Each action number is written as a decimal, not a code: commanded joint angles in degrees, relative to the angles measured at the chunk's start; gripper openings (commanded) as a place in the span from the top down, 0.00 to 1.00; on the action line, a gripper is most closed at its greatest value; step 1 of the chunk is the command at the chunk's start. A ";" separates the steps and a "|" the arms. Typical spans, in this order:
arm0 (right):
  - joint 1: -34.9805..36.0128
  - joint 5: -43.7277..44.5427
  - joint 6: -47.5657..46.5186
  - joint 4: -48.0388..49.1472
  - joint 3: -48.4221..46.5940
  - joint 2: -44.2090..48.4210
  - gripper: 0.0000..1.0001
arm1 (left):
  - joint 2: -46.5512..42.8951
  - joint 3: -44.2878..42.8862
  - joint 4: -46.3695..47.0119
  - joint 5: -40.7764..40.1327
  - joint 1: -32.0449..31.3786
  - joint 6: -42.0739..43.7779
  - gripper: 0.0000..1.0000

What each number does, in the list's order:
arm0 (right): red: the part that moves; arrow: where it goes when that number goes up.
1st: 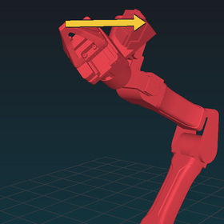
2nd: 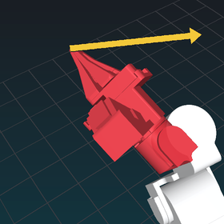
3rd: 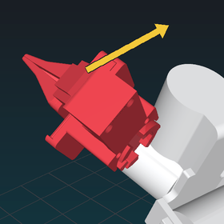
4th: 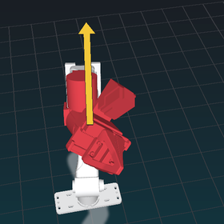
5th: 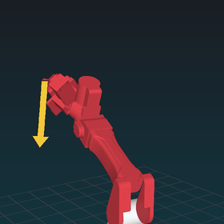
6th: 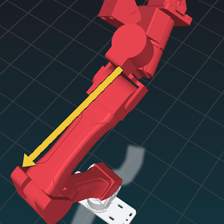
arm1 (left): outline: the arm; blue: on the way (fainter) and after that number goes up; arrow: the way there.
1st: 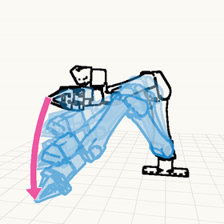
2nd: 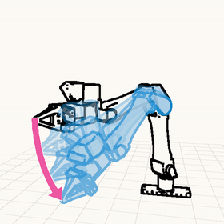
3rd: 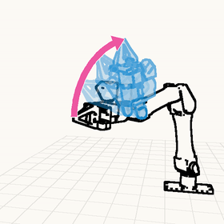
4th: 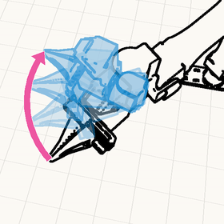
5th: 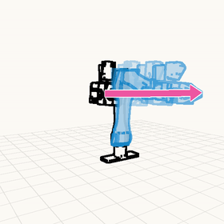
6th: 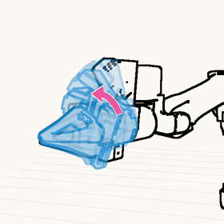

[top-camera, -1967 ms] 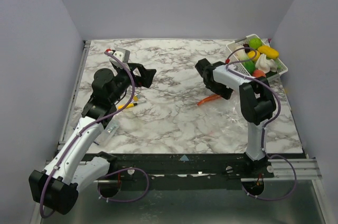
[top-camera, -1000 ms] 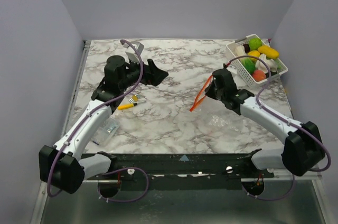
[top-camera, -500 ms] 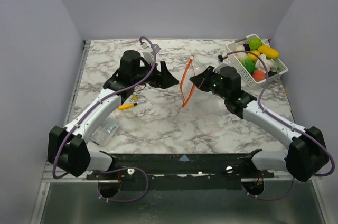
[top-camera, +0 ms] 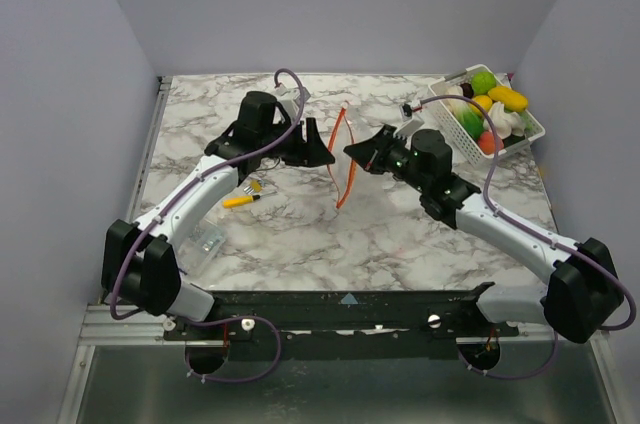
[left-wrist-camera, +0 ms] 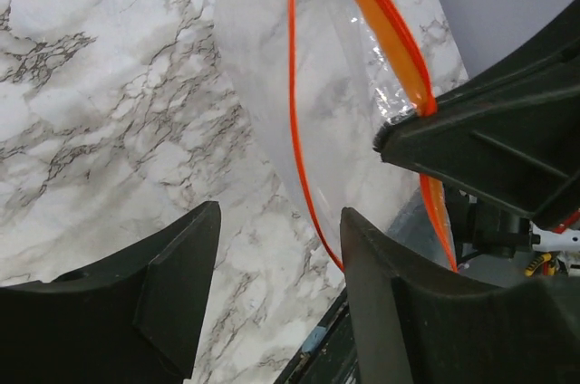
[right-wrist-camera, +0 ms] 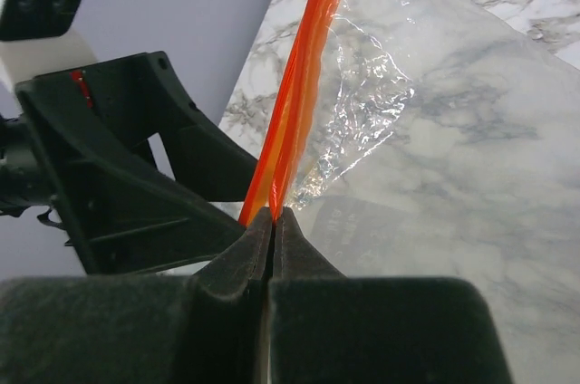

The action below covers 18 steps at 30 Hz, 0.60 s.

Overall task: Place the food in the zip-top bag and seal the zipper
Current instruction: Open the zipper of the food storage bag.

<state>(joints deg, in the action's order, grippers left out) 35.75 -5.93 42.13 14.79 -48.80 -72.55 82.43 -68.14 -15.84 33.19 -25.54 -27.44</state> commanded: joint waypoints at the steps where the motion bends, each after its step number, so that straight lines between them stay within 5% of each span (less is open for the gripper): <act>1: 1.67 -1.34 0.35 3.50 -1.37 0.40 1.00 | 1.34 -3.33 -4.46 -1.86 -0.20 1.94 0.48; 5: 2.52 -2.55 1.37 5.43 -1.05 -0.03 1.00 | 0.05 -3.78 -6.03 -5.24 -0.18 4.68 0.60; 12: 2.80 -3.86 10.55 11.97 1.54 -0.23 1.00 | -7.84 -9.54 -16.86 -26.42 -0.21 14.34 1.00; 16: 2.73 -1.65 10.70 7.22 -0.83 -1.11 0.99 | -9.90 -17.23 -24.15 -35.08 -0.49 15.13 1.00; 18: 2.46 1.96 10.40 2.71 -1.82 -2.17 0.81 | -8.52 -21.27 -27.60 -37.83 -1.60 15.20 1.00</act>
<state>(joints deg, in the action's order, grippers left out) 38.20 -8.21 51.09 22.85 -48.49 -72.75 74.63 -80.88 -34.94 7.79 -25.67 -15.16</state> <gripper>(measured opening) 0.050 0.010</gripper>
